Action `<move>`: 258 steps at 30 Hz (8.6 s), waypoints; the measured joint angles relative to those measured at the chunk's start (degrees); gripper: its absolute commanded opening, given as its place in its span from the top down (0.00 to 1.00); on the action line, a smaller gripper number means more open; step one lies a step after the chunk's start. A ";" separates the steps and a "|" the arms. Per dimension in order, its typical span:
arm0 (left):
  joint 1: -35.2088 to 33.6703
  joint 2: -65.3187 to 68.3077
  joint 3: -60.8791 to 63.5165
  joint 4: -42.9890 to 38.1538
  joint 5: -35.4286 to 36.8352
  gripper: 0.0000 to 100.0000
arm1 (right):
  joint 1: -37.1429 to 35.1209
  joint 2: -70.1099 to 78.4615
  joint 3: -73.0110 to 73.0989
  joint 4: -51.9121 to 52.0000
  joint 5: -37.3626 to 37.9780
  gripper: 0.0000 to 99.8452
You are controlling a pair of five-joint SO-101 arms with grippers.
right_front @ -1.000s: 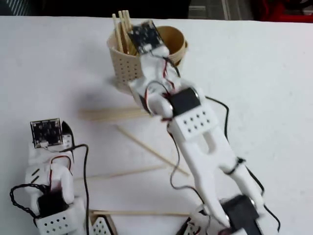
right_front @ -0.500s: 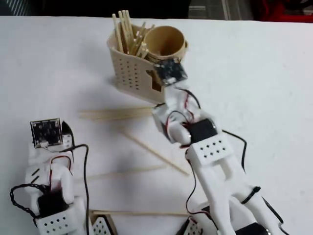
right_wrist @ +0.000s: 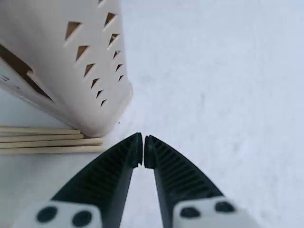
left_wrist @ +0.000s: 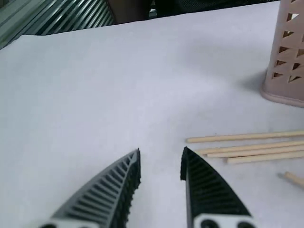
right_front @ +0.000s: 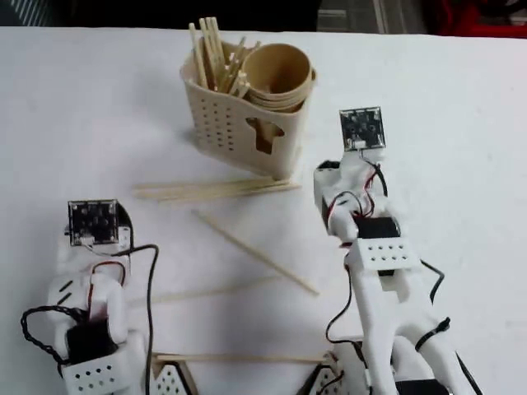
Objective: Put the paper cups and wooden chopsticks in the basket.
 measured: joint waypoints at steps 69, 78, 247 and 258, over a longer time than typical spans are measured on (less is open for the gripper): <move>21.71 134.33 -96.88 25.85 -40.88 0.81 | 1.58 0.00 0.26 -0.88 -2.64 0.98; 21.80 134.33 -96.26 31.82 -46.51 0.97 | 1.58 0.00 0.26 -0.88 -2.64 0.98; 12.40 125.63 -84.13 11.78 -26.90 0.97 | 4.13 0.00 0.26 -3.08 -2.64 0.98; 23.30 125.63 -84.13 31.47 -26.90 0.98 | 4.13 0.00 0.26 -3.08 -2.64 0.98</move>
